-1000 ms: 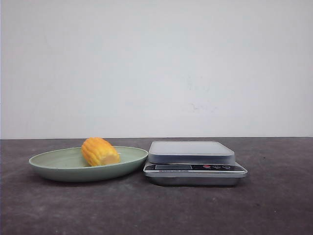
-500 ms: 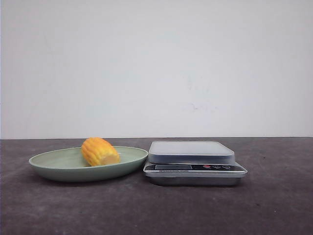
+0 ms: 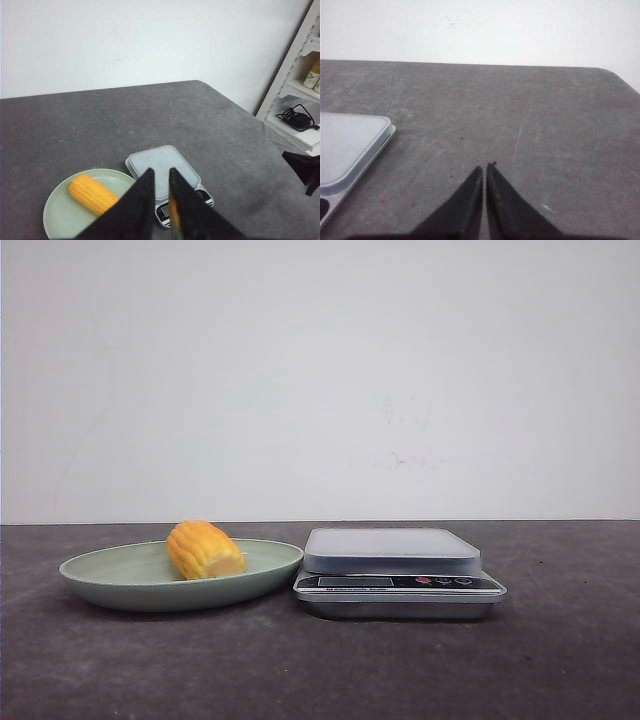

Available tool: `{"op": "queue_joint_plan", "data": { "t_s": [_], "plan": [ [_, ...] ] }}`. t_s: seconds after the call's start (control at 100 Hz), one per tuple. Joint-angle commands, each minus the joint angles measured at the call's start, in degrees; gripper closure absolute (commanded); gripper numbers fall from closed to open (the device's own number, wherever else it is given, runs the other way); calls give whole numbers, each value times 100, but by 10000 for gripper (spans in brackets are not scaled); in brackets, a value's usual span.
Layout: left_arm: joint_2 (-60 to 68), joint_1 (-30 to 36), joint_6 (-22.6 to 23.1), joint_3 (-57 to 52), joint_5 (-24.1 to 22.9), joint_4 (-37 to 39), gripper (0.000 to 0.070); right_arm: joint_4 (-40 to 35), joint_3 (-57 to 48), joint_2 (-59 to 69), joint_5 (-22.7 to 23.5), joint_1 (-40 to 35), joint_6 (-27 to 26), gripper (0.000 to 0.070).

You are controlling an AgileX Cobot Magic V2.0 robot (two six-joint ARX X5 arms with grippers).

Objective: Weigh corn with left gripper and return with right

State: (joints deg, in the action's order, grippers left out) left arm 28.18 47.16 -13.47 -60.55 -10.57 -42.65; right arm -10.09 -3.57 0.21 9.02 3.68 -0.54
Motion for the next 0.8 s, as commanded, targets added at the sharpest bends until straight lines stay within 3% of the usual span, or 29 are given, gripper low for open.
{"op": "queue_joint_plan", "data": {
  "t_s": [0.0,0.79],
  "plan": [
    [26,55,55,-50,7,48,693,20,-4,0,-2,-7,151,689],
    [26,55,57,-55,7,50,693,125,278,0,-2,-7,284,689]
  ]
}}
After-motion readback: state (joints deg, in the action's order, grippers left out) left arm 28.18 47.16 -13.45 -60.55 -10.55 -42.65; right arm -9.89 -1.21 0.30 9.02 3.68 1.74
